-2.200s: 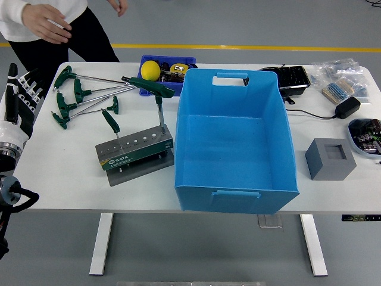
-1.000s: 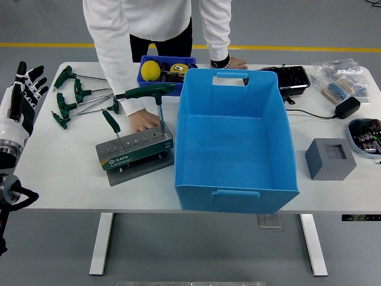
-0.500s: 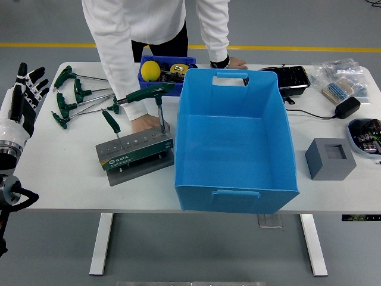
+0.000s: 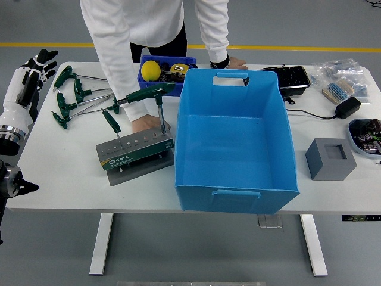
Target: Lift tool from toolbox,place it in box,lift tool from toolbox,place it in box
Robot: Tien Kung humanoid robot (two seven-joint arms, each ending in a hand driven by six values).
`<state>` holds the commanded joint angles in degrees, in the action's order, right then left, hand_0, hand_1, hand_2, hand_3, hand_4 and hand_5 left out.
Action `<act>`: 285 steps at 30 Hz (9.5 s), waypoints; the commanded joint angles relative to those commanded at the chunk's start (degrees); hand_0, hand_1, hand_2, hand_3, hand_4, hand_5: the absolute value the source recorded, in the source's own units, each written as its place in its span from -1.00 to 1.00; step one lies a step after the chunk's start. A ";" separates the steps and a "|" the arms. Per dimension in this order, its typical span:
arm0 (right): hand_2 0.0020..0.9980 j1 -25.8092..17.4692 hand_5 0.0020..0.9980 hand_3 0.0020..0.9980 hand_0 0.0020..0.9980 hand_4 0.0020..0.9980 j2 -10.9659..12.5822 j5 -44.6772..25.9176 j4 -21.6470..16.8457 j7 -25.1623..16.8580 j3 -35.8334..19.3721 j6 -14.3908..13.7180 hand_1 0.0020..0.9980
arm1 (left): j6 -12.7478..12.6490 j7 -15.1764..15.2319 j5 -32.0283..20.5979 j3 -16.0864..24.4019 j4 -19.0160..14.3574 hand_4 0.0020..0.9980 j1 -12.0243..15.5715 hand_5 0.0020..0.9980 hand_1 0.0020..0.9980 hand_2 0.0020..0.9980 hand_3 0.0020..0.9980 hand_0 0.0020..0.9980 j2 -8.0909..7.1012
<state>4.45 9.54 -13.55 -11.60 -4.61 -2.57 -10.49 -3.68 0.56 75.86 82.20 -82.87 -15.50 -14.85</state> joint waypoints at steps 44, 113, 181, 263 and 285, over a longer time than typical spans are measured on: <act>0.47 0.03 0.57 0.26 0.42 0.78 0.77 0.25 -0.19 -0.12 1.62 -0.14 0.36 | 8.38 -37.28 50.87 -30.11 3.74 1.00 -19.60 0.71 0.33 0.33 0.45 0.26 8.09; 0.48 0.38 0.55 0.25 0.41 0.78 0.92 1.44 -0.19 0.34 1.58 -0.31 0.36 | -2.71 -37.54 54.14 -35.86 16.31 1.00 -22.40 0.77 -1.00 -0.83 -0.66 -0.89 9.95; 0.48 0.20 0.55 0.25 0.41 0.78 0.45 0.29 -0.14 0.08 1.99 -0.36 0.36 | -4.16 -29.72 49.32 -30.58 7.14 0.60 -22.30 0.35 -1.00 -0.90 -0.76 -0.90 4.84; 0.47 1.33 0.54 0.25 0.41 0.78 2.30 5.38 -1.00 0.51 -1.21 -1.69 0.36 | -14.14 2.41 8.09 -59.74 23.43 0.71 -42.45 0.27 0.18 0.41 0.21 0.01 14.85; 0.46 0.76 0.55 0.21 0.37 0.78 1.80 2.17 -0.59 -1.01 -0.39 -2.27 0.33 | -2.75 -5.37 23.99 -49.62 22.39 0.84 -41.68 0.42 0.04 0.22 0.20 -0.08 10.99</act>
<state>5.21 11.33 -11.37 -12.19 -5.62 -2.96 -12.76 -6.43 -4.81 99.85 32.58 -60.48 -57.18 -3.86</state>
